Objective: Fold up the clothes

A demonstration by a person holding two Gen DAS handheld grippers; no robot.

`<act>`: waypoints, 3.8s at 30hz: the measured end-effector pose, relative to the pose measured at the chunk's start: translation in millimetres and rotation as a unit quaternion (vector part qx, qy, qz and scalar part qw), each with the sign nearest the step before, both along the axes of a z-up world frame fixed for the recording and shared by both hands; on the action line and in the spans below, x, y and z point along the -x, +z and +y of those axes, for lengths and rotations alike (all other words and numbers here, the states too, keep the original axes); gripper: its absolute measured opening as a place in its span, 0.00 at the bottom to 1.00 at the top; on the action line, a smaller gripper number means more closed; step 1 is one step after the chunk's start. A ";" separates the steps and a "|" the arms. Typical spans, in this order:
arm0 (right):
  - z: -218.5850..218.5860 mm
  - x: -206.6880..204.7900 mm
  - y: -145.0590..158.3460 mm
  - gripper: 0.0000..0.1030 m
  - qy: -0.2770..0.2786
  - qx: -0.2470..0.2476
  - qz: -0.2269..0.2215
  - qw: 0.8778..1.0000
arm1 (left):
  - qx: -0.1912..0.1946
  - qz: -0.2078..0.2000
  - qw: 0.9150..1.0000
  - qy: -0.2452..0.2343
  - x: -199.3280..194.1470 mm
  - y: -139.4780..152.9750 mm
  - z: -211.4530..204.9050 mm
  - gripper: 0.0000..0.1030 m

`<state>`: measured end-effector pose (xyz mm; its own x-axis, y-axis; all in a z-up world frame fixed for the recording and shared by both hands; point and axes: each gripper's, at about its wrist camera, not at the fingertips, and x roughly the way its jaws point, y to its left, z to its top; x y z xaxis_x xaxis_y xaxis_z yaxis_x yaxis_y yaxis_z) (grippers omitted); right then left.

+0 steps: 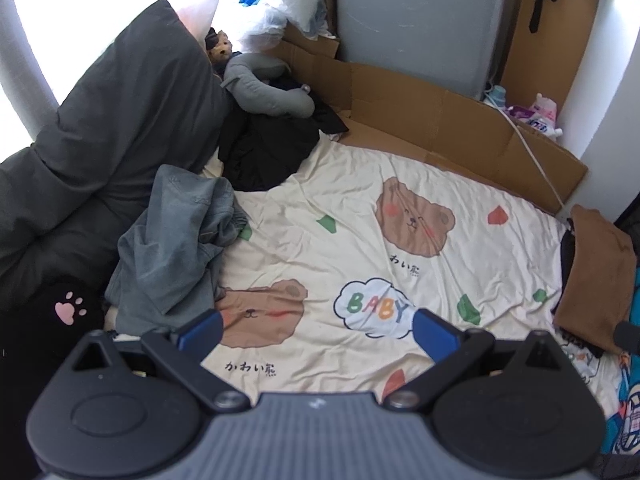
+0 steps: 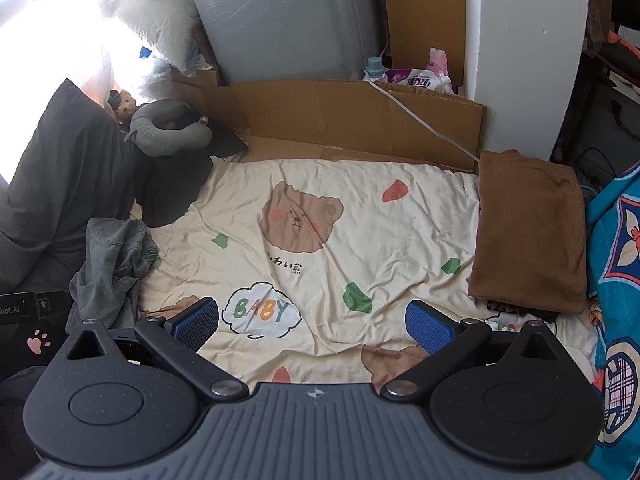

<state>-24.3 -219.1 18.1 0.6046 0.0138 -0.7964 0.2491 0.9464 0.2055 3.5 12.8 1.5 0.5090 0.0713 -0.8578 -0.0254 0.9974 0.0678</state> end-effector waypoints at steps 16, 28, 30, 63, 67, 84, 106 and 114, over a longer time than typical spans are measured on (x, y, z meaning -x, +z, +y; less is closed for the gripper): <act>-4.5 2.9 -1.1 1.00 -0.004 -0.003 0.005 1.000 | -0.012 0.017 1.000 -0.008 -2.8 -3.6 -2.6 0.99; -1.0 2.1 -11.3 1.00 0.011 0.003 0.017 1.000 | 0.022 0.014 0.999 -0.039 -3.7 0.6 -4.6 0.99; -0.2 0.3 -12.3 1.00 0.013 0.003 0.017 1.000 | 0.033 0.016 0.998 -0.044 -4.3 0.6 -1.7 0.99; -21.6 -25.6 -64.8 1.00 -0.043 -0.055 -0.035 0.997 | 0.092 -0.034 0.995 0.001 -61.5 -67.2 190.4 0.70; -25.8 -36.1 -94.2 1.00 -0.058 -0.084 -0.031 0.994 | 0.077 -0.022 0.996 0.042 -80.5 -94.8 214.8 0.71; 14.7 -81.0 -195.2 1.00 -0.023 -0.093 -0.004 0.995 | 0.024 -0.017 0.993 0.116 -120.0 -232.7 288.4 0.78; 48.4 -72.6 -268.7 1.00 0.031 -0.076 0.076 0.994 | 0.112 -0.049 0.975 0.187 -153.7 -340.7 356.2 0.83; 55.5 -77.5 -269.5 1.00 0.044 -0.076 0.078 0.993 | 0.146 -0.082 0.971 0.169 -146.2 -332.5 354.1 0.21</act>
